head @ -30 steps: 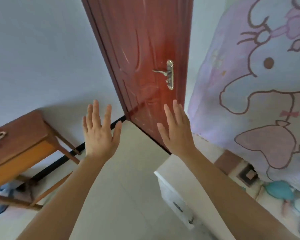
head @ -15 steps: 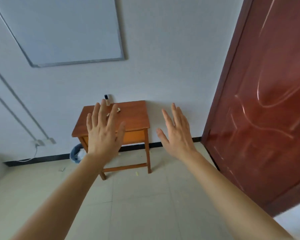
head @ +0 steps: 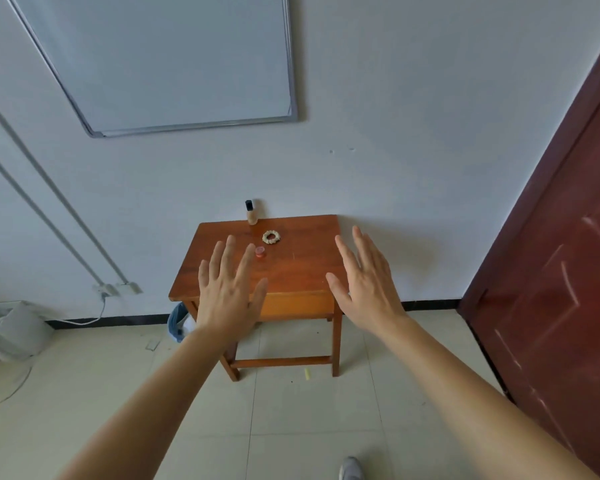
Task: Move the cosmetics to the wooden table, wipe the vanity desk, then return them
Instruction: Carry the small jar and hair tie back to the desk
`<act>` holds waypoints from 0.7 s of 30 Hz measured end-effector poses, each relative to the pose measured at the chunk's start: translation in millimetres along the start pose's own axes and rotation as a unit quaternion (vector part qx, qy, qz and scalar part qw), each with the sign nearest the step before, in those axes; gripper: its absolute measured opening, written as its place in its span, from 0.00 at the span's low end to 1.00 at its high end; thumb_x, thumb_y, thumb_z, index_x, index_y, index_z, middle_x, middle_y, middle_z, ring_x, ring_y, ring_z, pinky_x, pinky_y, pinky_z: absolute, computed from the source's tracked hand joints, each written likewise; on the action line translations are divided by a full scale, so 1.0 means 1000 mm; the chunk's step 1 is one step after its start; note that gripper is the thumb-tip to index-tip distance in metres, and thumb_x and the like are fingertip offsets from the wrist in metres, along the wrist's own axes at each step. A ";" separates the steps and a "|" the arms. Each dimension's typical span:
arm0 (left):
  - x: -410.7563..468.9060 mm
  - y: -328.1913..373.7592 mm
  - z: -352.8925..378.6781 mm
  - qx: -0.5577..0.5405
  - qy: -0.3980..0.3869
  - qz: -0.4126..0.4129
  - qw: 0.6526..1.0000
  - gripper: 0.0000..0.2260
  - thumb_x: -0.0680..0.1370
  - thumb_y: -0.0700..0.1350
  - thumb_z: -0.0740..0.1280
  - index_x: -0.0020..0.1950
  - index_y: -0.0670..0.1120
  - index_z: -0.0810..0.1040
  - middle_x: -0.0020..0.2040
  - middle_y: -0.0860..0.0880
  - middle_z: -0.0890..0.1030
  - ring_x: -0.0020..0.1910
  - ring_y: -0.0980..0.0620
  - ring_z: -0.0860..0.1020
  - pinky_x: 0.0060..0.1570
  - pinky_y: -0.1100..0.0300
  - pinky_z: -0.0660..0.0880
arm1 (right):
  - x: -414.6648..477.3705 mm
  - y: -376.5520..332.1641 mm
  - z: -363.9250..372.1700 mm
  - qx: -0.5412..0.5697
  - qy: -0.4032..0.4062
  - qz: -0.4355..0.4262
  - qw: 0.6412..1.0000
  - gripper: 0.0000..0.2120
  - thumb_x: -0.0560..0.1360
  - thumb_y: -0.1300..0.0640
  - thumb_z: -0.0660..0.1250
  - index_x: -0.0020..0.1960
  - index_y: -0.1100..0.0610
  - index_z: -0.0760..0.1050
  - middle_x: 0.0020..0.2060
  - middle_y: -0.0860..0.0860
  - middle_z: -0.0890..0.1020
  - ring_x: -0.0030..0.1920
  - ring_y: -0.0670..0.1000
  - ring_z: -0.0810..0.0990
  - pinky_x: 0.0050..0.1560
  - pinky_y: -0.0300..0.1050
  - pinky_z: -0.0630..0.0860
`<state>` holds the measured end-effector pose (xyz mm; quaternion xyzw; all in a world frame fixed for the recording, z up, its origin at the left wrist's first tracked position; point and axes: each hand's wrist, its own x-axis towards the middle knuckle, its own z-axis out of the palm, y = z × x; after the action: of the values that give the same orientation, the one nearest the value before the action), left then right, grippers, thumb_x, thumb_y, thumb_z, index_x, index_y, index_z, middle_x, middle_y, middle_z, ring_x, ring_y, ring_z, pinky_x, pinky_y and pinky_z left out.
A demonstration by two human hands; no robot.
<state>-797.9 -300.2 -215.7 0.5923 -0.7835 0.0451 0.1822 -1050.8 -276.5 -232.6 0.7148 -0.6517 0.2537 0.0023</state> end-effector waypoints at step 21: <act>0.266 -0.140 0.117 0.033 -0.091 -0.133 0.986 0.29 0.80 0.59 0.57 0.79 0.53 0.52 0.80 0.46 0.44 0.79 0.45 0.42 0.75 0.40 0.48 | 0.315 0.045 0.180 -0.009 -0.148 -0.079 0.986 0.32 0.82 0.47 0.57 0.81 0.54 0.47 0.80 0.57 0.42 0.80 0.57 0.42 0.79 0.55 0.48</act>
<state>-754.7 -616.8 -254.4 0.6985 -0.7093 -0.0073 0.0951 -1021.0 -636.2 -289.0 0.7934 -0.5888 0.1388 -0.0680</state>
